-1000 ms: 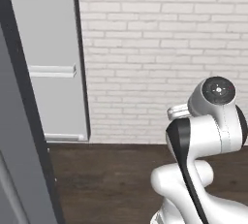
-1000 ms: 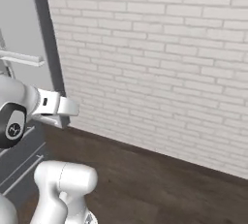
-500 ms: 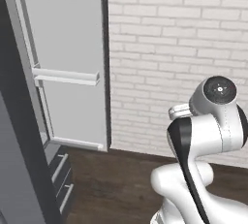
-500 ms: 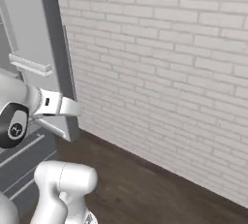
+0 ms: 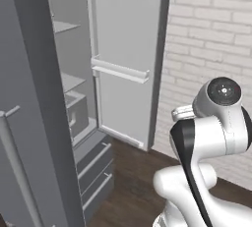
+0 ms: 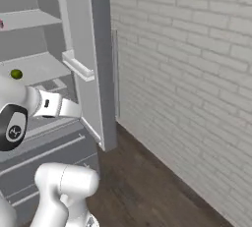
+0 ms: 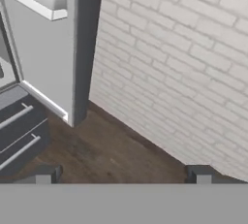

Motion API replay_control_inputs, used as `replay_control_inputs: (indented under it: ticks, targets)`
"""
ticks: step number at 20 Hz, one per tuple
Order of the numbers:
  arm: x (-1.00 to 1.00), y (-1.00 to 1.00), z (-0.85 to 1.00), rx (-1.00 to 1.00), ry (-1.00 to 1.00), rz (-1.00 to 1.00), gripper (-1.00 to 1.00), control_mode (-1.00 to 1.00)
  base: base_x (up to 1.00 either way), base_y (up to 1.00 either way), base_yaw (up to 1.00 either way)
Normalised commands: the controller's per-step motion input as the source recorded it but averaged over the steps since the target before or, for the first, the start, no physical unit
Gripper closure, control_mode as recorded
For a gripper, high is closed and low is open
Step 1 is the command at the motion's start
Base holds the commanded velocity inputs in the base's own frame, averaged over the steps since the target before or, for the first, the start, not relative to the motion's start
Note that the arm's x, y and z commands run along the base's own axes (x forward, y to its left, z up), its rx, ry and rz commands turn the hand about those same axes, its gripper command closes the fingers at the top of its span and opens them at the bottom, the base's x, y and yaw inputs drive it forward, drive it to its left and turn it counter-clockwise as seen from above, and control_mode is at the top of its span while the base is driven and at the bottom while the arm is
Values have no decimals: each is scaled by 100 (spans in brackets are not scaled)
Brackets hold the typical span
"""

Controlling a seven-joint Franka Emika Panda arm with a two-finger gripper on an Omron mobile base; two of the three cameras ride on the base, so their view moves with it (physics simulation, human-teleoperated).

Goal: Place one lime and one steak in each tupperware on the nearby counter, to pack two identical lunches.

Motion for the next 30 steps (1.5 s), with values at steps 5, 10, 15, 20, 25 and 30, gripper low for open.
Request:
replay_control_inputs:
  ticks: [5,10,15,20,25,30]
  targets:
    - [0,0,0,0,0,0,-100,100,61,0,60]
    - [0,0,0,0,0,0,-100,100,54,0,57]
    - [0,0,0,0,0,0,-100,100,61,-9,55]
    - [0,0,0,0,0,0,-100,100,54,-33,51]
    - [0,0,0,0,0,0,-100,100,32,-20,34]
    - [0,0,0,0,0,0,-100,100,46,-6,20]
